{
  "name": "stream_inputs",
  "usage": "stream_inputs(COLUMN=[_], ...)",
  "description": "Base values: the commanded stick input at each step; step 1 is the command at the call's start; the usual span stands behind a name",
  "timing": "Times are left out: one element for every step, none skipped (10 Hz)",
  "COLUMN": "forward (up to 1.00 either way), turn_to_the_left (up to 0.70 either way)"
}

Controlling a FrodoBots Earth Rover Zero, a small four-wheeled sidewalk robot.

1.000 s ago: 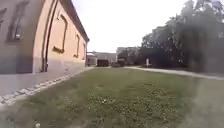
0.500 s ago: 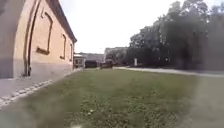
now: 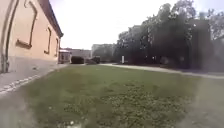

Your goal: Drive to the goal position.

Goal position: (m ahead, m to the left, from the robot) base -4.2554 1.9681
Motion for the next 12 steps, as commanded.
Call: stream_inputs(forward=[0.70,0.70,0.70,0.70,0.70,0.70,0.70,0.70,0.70,0.70,0.70,0.70], turn_to_the_left=[-0.35,-0.35,-0.35,-0.35,-0.35,-0.35,-0.35,-0.35,-0.35,-0.35,-0.35,-0.35])
